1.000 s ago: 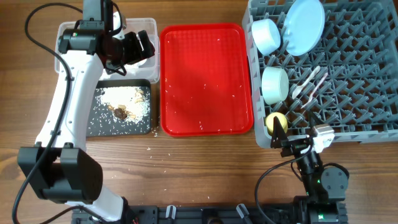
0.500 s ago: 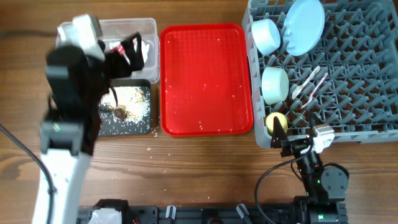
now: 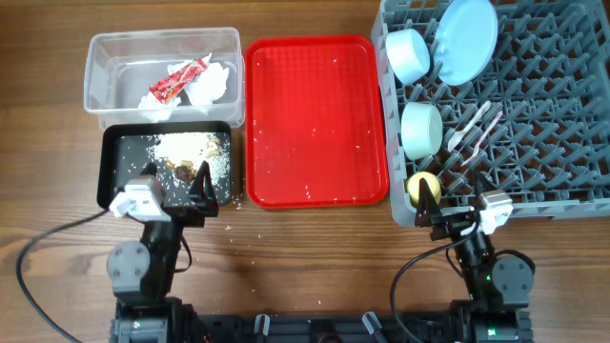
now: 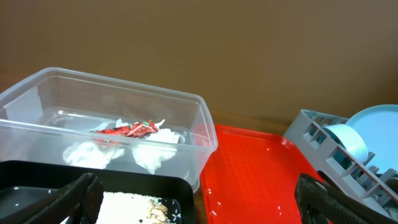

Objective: Sort waste into correct bins and load items into the dishwasher rack

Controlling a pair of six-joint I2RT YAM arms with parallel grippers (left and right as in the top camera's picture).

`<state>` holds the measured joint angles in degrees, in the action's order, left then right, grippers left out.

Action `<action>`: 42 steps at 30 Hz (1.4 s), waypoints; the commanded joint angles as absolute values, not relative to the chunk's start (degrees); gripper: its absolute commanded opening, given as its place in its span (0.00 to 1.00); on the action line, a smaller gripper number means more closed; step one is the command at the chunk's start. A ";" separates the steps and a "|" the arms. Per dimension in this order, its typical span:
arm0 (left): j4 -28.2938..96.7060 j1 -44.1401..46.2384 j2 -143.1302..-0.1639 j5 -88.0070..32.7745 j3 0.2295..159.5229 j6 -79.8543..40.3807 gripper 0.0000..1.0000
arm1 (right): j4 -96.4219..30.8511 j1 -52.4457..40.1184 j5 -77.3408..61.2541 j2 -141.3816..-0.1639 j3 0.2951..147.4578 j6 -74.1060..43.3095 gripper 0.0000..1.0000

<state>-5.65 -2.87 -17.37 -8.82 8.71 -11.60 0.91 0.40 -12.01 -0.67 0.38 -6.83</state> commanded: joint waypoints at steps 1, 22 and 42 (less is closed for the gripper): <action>-6.00 -3.33 -11.25 -7.92 3.97 -10.46 1.00 | 1.23 0.01 -12.95 -0.21 0.30 -7.62 1.00; 3.70 -3.33 -0.19 -7.84 0.32 -10.70 1.00 | 1.23 0.01 -12.95 -0.21 0.30 -7.62 1.00; 3.70 -3.33 -0.34 -7.84 0.32 -10.70 1.00 | 1.23 0.01 -12.95 -0.21 0.30 -7.64 1.00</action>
